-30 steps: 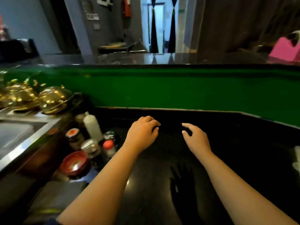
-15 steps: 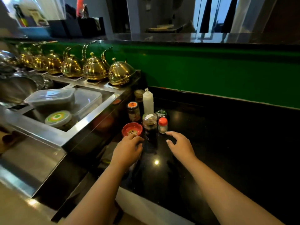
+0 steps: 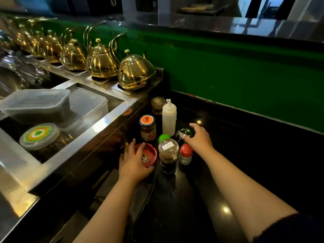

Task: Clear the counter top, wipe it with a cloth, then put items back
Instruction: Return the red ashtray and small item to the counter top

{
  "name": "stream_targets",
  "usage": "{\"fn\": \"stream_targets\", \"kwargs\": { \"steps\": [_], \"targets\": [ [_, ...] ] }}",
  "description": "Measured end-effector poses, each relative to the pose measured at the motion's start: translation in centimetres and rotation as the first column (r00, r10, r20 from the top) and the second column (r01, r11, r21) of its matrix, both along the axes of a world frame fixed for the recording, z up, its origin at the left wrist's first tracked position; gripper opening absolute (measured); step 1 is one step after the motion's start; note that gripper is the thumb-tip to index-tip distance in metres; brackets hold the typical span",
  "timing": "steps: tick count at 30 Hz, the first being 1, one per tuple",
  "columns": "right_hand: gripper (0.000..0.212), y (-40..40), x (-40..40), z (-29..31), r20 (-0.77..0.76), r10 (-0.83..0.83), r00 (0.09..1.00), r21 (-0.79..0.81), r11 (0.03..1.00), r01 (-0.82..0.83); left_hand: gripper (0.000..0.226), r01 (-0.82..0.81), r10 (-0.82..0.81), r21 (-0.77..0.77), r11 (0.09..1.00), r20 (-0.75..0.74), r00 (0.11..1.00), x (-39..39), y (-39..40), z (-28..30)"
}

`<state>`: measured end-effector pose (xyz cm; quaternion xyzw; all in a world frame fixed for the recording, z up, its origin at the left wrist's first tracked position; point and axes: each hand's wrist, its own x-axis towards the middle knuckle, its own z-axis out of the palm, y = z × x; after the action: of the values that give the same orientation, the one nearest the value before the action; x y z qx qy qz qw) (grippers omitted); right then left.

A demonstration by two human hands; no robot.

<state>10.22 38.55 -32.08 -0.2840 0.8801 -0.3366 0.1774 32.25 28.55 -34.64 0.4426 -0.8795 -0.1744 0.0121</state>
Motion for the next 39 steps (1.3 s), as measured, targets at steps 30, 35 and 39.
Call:
{"fn": "stream_targets", "kwargs": {
  "steps": [30,35,39],
  "targets": [
    [0.083,9.8,1.6,2.1,-0.151,-0.086,0.985,0.029,0.995,0.091,0.104,0.018,-0.003,0.071,0.997,-0.198,0.98,5.5,4.3,2.8],
    [0.082,16.1,6.8,3.1,-0.163,-0.207,0.965,-0.055,0.978,0.201,0.103,0.165,-0.147,0.085,0.983,-0.189,0.971,8.8,9.0,4.2],
    [0.078,21.3,10.6,4.0,-0.141,-0.292,0.946,-0.102,0.955,0.279,0.103,0.305,-0.29,0.067,0.95,-0.172,0.942,9.7,12.5,4.8]
  ]
}}
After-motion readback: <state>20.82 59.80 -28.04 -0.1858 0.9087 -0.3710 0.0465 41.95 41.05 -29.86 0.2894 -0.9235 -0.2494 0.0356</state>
